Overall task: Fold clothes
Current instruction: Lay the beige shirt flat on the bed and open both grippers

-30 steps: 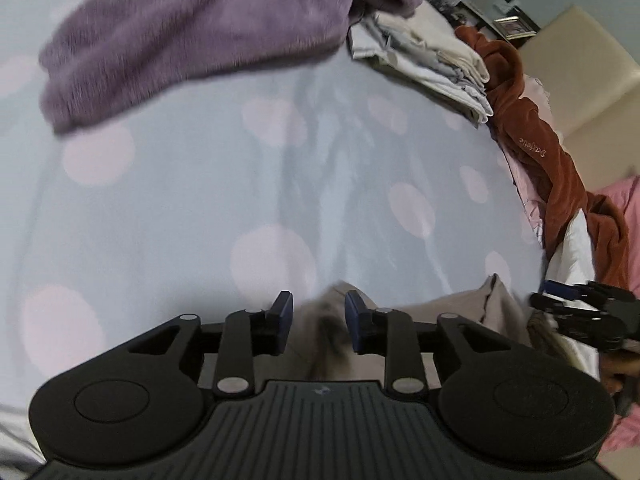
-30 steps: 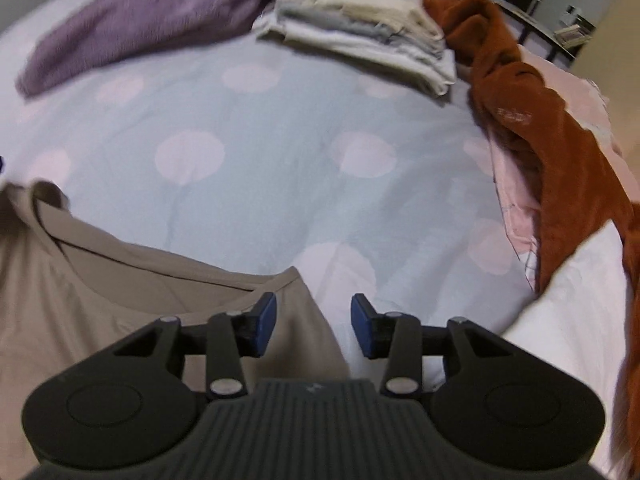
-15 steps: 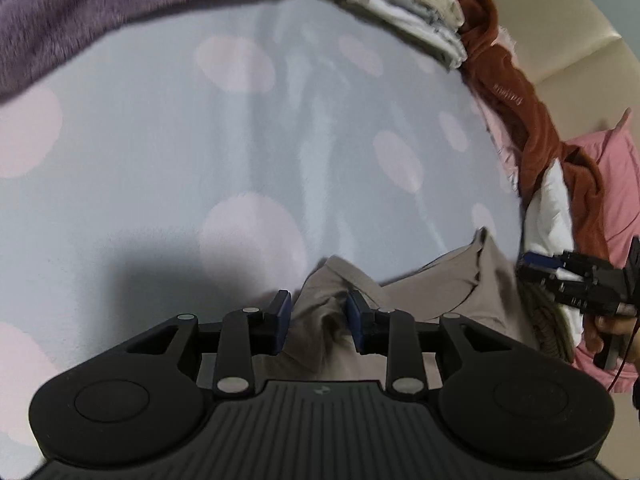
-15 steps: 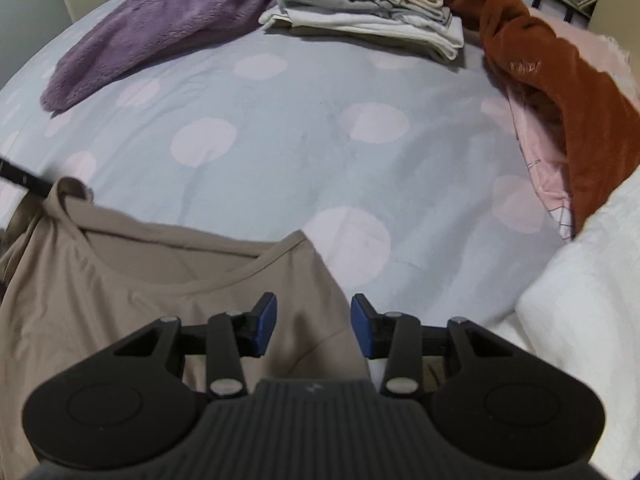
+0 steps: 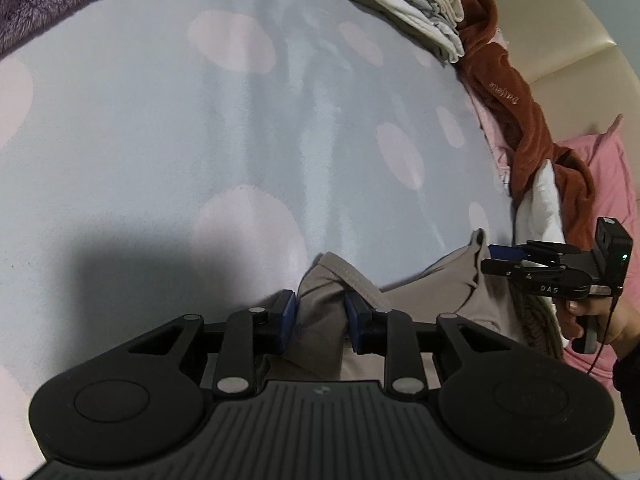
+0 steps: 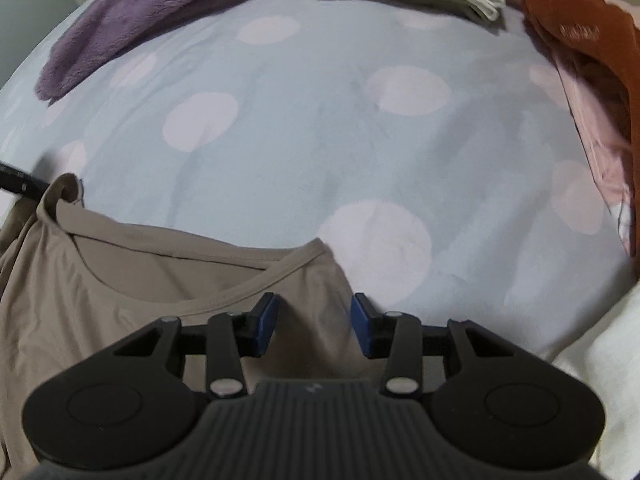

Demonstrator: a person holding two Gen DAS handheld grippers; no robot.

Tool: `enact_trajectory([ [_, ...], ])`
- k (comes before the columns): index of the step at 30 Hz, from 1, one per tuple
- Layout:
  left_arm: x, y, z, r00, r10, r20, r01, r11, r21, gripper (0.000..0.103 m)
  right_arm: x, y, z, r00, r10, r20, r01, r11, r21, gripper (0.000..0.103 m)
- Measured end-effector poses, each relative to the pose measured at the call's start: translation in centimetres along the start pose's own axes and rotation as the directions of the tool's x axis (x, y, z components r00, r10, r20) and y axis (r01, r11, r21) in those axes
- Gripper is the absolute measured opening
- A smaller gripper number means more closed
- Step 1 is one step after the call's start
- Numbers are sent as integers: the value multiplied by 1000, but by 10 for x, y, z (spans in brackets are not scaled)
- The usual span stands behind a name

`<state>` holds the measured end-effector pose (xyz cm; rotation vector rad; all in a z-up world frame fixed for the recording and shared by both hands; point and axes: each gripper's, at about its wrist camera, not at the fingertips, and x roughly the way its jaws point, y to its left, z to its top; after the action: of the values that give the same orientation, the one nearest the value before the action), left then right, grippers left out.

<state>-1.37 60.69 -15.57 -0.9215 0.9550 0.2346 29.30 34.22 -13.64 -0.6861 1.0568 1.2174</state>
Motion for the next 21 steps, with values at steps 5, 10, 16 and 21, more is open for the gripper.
enact_trajectory([
  [5, -24, 0, -11, 993, -30, 115, 34, 999, -34, 2, -12, -2, -8, 999, -4, 54, 4, 1000, 0, 1],
  [10, -64, -3, -30, 962, -62, 265, 67, 998, -8, 2, -44, -11, -14, 985, 40, 168, -43, 999, 13, 1],
  [16, -71, 1, -41, 961, -3, 277, 8, 1000, -17, 2, -66, -15, -12, 968, 85, 235, -90, 996, 9, 1],
  [21, -79, 2, -33, 931, -33, 363, 53, 998, -46, 0, -66, -7, -6, 961, 51, 273, -51, 999, -5, 0],
])
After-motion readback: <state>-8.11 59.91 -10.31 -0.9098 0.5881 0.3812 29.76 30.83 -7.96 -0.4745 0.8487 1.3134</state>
